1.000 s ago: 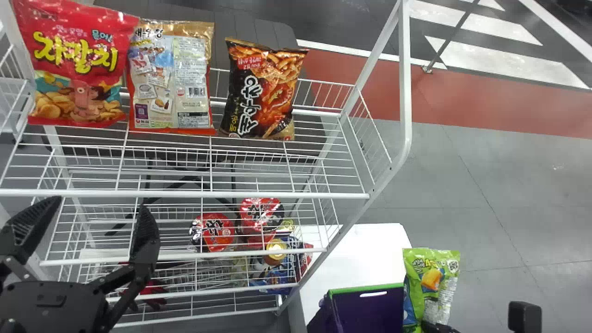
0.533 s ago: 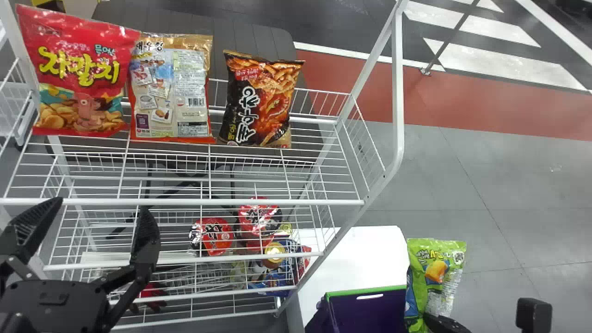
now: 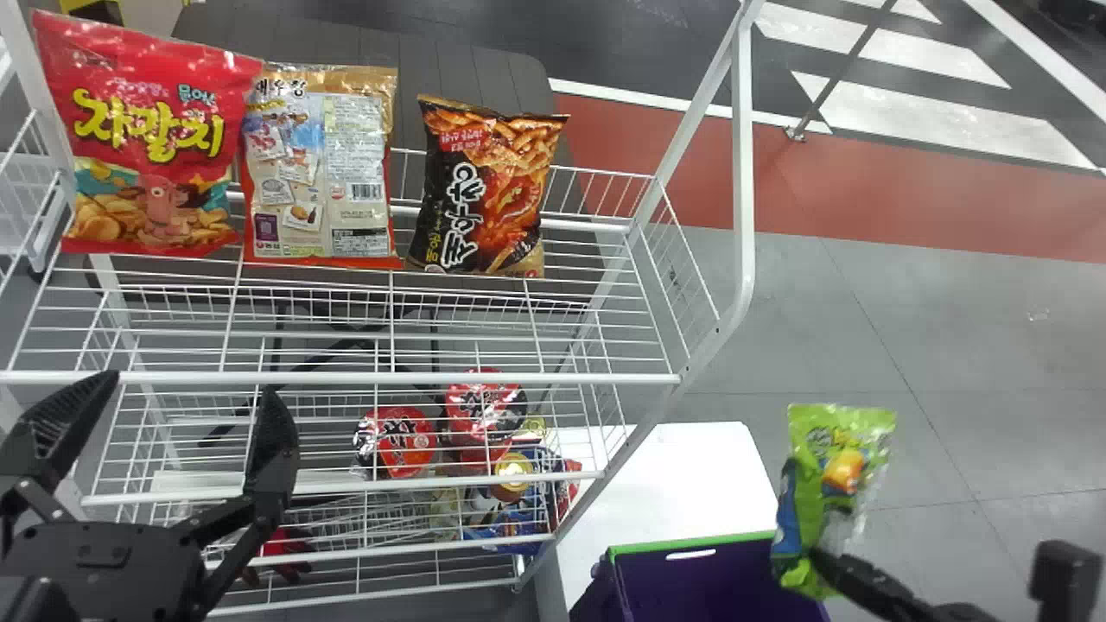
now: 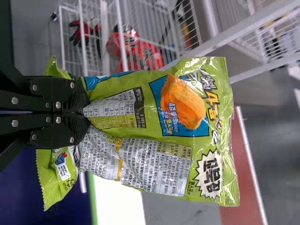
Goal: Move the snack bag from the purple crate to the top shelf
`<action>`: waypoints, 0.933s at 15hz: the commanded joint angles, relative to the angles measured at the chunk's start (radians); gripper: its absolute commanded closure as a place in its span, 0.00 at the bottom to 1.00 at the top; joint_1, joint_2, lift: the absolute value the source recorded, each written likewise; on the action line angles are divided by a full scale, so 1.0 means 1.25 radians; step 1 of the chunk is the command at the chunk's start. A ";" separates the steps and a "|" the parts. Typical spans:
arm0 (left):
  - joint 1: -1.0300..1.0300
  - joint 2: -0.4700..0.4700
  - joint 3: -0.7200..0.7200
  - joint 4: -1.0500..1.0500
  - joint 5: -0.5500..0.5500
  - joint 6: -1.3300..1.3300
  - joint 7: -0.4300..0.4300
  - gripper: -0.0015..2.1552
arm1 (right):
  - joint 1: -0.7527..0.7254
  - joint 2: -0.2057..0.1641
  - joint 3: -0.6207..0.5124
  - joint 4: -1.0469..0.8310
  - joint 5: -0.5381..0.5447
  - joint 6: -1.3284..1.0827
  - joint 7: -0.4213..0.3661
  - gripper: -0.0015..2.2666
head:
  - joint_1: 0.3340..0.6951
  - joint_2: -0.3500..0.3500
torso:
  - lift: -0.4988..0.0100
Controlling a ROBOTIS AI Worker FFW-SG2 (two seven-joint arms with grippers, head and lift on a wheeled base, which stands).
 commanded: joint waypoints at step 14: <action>0.010 0.000 -0.001 0.008 -0.012 0.009 0.017 0.05 | -0.042 0.002 0.054 -0.629 -0.234 0.494 0.063 0.99 | 1.00 0.00 | 0.98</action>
